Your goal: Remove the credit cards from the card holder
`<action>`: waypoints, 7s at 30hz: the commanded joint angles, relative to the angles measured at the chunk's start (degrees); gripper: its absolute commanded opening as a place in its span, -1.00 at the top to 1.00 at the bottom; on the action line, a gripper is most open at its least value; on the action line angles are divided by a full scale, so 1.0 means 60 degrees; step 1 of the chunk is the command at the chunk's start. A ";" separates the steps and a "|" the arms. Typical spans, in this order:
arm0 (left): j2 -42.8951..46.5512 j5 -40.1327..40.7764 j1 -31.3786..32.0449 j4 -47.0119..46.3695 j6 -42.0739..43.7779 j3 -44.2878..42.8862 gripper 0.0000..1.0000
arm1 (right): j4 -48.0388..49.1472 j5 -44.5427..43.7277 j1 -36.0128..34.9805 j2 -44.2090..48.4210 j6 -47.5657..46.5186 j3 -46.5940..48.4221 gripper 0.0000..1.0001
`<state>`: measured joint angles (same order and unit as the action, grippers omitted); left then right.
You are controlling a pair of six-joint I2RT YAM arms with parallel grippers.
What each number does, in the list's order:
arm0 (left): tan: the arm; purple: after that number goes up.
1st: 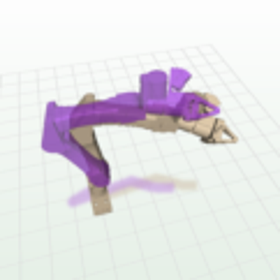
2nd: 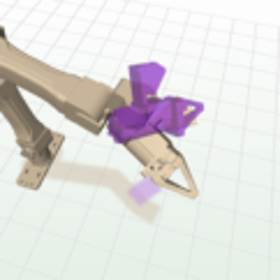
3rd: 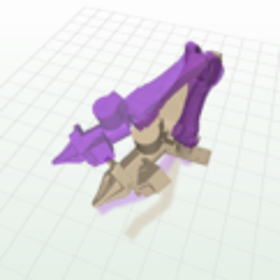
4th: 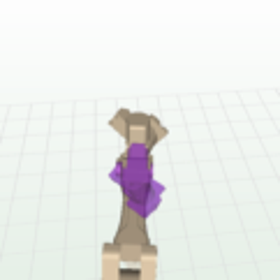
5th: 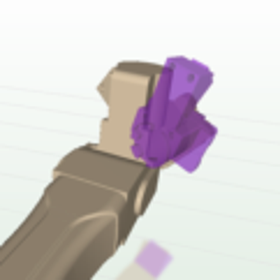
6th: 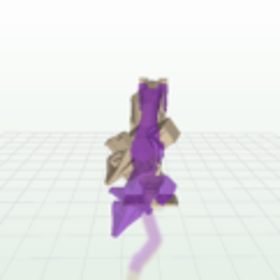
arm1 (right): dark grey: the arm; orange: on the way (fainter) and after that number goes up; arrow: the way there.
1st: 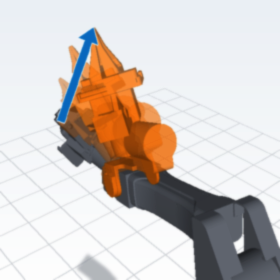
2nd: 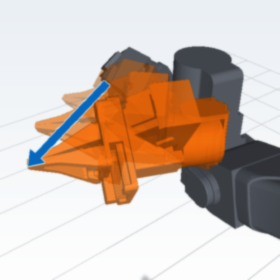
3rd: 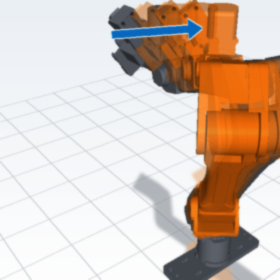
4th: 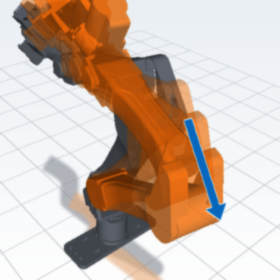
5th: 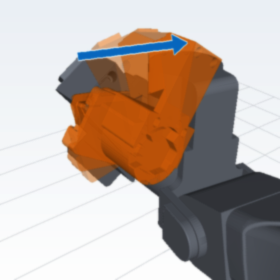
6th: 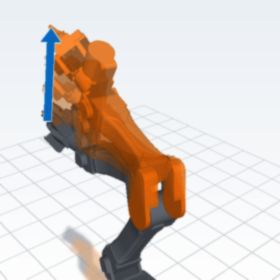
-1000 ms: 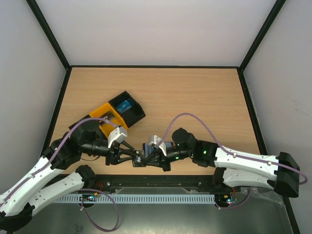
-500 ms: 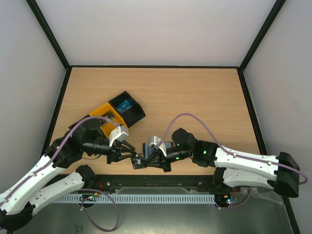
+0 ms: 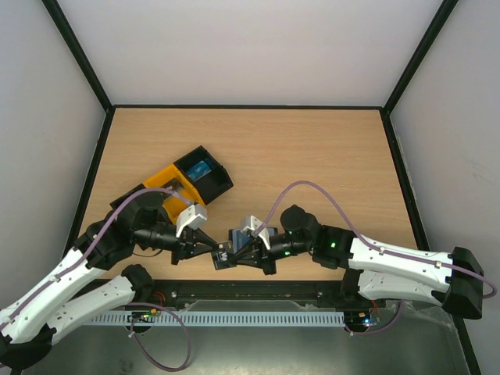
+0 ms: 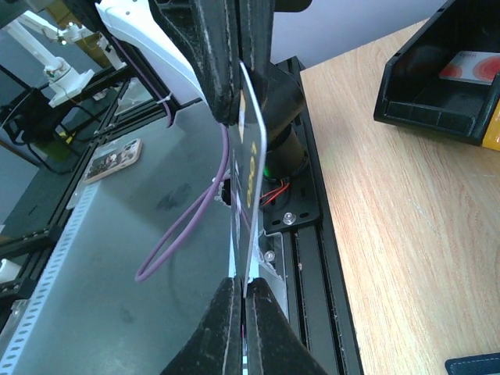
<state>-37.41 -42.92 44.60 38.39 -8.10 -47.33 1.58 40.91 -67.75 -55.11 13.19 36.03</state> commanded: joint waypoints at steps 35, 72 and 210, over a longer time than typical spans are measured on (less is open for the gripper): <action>0.1903 1.1917 -0.0050 -0.3400 -0.6113 0.1728 0.95 | 0.1179 -0.5750 -0.0032 0.3619 0.3195 -0.1872 -0.96; -0.3819 1.1613 -0.4522 -0.6468 -1.0391 0.3188 0.95 | 0.1115 -0.5746 -0.0032 0.4152 0.4141 -0.1870 -0.96; -0.5179 0.3585 0.0443 -1.1066 -0.8231 0.5926 0.62 | 0.4064 -0.6737 -0.0032 -0.3986 0.8399 -0.3364 0.65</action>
<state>-65.34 -21.50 46.26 -21.82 -57.10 -12.69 22.20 1.02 -67.75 -77.69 62.37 17.32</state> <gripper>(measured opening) 0.209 0.177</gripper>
